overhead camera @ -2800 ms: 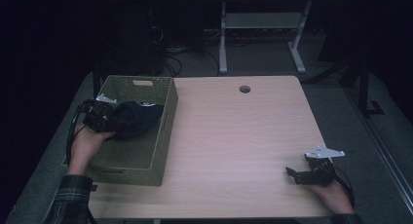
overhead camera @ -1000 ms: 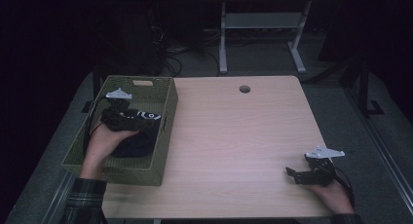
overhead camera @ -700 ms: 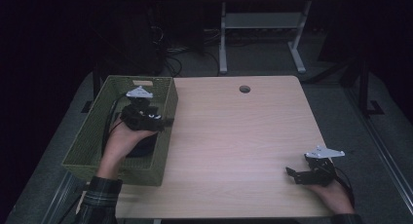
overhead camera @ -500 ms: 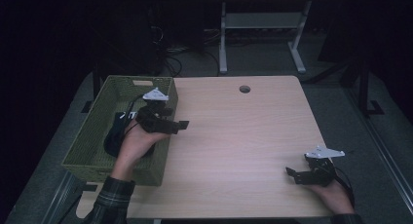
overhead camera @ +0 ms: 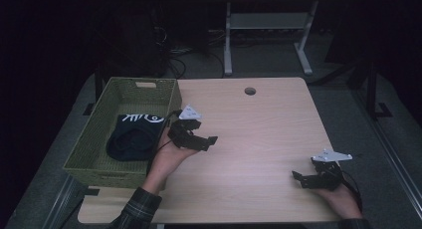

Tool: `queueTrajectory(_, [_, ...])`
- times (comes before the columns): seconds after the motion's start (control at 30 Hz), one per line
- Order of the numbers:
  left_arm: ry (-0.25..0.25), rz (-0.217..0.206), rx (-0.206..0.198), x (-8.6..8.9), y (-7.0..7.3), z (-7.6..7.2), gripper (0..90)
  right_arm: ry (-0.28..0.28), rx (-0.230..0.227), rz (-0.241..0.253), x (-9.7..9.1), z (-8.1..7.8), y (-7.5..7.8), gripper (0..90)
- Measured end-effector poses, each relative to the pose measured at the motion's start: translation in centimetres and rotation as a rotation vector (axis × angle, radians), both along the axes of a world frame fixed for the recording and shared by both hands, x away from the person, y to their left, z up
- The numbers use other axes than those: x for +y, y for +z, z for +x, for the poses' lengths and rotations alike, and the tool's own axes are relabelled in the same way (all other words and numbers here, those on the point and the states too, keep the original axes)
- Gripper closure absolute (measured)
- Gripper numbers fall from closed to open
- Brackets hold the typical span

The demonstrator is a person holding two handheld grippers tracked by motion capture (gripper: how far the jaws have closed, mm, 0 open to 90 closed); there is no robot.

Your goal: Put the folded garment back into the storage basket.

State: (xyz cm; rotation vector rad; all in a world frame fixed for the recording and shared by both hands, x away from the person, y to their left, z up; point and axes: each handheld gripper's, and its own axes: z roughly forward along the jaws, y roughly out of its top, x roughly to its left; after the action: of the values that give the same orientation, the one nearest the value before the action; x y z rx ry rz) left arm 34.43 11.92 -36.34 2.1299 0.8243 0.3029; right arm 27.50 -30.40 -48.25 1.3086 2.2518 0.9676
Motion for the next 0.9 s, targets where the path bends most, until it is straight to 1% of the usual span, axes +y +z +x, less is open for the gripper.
queueTrajectory(0.03, [-0.003, 0.010, 0.002, -0.1, -0.3, 0.0, 19.7, 0.000, 0.000, 0.000, 0.0, 0.0, 0.0, 8.5])
queueTrajectory(0.23, [-0.012, 0.028, 0.010, -0.8, -2.4, -0.6, 19.4, -0.001, 0.000, 0.001, 0.0, 0.0, 0.0, 8.6])
queueTrajectory(0.33, [-0.006, 0.028, 0.020, -0.9, -3.8, -0.9, 19.4, 0.000, 0.000, 0.000, 0.0, 0.0, 0.0, 8.6])
queueTrajectory(0.43, [-0.004, 0.039, 0.028, -1.0, -5.1, -1.1, 19.4, -0.001, 0.000, 0.000, 0.0, 0.0, 0.0, 8.6])
queueTrajectory(0.53, [-0.012, 0.065, 0.033, -1.2, -6.7, -1.2, 19.4, -0.001, 0.000, 0.000, 0.0, 0.0, 0.0, 8.6])
queueTrajectory(0.6, [-0.011, 0.084, 0.045, -1.2, -7.5, -1.1, 19.4, -0.001, 0.000, 0.000, 0.0, 0.0, 0.0, 8.6])
queueTrajectory(0.63, [-0.005, 0.083, 0.055, -1.3, -7.8, -1.2, 19.4, -0.001, 0.000, 0.000, 0.0, 0.0, 0.0, 8.6])
queueTrajectory(0.67, [-0.004, 0.093, 0.061, -1.3, -8.3, -1.1, 19.4, 0.000, 0.001, 0.001, 0.0, 0.0, 0.0, 8.6])
queueTrajectory(0.73, [-0.004, 0.115, 0.073, -1.3, -8.9, -1.1, 19.3, 0.005, -0.002, 0.000, 0.0, 0.0, 0.0, 8.6])
queueTrajectory(0.8, [-0.014, 0.156, 0.065, -1.5, -9.5, -1.1, 18.1, 0.006, -0.003, 0.000, 0.0, 0.0, 0.0, 8.6])
queueTrajectory(0.87, [-0.018, 0.182, 0.066, -1.6, -9.8, -1.2, 17.6, 0.006, -0.003, 0.000, 0.0, 0.0, 0.0, 8.6])
queueTrajectory(0.9, [-0.017, 0.186, 0.065, -1.7, -9.9, -1.2, 16.9, 0.008, -0.003, -0.001, 0.0, 0.0, 0.0, 8.6])
